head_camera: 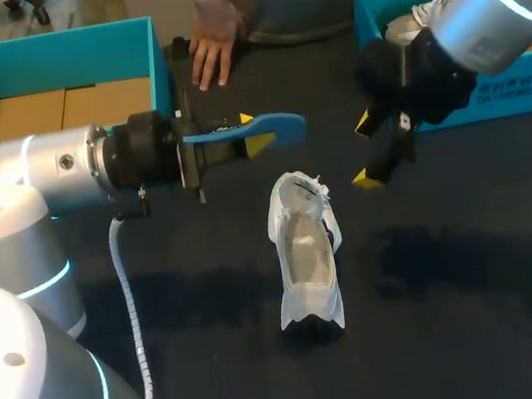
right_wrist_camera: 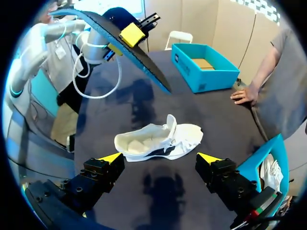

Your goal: Take the shoe out of the shoebox, open the shoe tongue, remove and reinsert the insole, then place the shoe into the shoebox

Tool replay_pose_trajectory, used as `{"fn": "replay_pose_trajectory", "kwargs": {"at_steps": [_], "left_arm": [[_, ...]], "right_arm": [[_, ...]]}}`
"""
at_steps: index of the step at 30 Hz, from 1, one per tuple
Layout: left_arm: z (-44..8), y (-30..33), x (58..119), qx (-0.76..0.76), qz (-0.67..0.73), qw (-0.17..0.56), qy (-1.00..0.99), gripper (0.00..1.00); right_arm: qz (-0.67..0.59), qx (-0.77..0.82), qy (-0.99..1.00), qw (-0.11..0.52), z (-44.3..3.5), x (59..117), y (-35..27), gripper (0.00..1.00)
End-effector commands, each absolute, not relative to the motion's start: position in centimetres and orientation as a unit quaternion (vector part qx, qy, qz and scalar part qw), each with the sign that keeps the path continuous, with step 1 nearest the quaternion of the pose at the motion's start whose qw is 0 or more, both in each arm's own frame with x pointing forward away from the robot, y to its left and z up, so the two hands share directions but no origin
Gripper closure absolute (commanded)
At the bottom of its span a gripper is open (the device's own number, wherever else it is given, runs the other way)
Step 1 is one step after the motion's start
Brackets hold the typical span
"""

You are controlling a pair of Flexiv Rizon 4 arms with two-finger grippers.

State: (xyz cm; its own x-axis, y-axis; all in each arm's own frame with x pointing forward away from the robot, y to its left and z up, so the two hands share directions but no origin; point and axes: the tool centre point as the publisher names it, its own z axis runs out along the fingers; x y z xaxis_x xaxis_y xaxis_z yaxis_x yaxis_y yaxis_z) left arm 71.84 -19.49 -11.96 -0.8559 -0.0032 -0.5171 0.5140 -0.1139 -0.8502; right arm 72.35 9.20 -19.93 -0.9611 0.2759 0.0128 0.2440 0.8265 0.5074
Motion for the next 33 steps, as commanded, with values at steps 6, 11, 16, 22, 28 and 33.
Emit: {"fn": "replay_pose_trajectory", "kwargs": {"at_steps": [6, 11, 16, 22, 28, 33], "left_arm": [[-12.1, -19.5, 71.4, 0.196, -0.72, 0.184, 0.64, 1.0], [-12.1, -19.5, 71.4, 0.196, -0.72, 0.184, 0.64, 1.0], [-12.2, -19.5, 71.3, 0.196, -0.718, 0.185, 0.642, 1.0], [-12.5, -19.6, 69.7, 0.215, -0.688, 0.184, 0.668, 1.0], [-13.1, -20.2, 67.9, 0.223, -0.683, 0.182, 0.672, 1.0], [-14.7, -20.5, 67.0, 0.214, -0.685, 0.17, 0.676, 1.0]], "right_arm": [[0.255, 0.138, 0.956, 0.032, -19.8, 72.3, 9.5, 0.0], [0.255, 0.138, 0.956, 0.032, -19.8, 72.3, 9.5, 0.0], [0.253, 0.102, 0.96, 0.058, -20.3, 72.5, 8.9, 0.0], [0.225, 0.012, 0.968, 0.11, -20.9, 72.7, 7.9, 0.0], [0.212, -0.023, 0.971, 0.111, -22.3, 72.8, 7.5, 0.0], [0.218, -0.043, 0.969, 0.105, -23.7, 72.6, 7.4, 0.0]]}}
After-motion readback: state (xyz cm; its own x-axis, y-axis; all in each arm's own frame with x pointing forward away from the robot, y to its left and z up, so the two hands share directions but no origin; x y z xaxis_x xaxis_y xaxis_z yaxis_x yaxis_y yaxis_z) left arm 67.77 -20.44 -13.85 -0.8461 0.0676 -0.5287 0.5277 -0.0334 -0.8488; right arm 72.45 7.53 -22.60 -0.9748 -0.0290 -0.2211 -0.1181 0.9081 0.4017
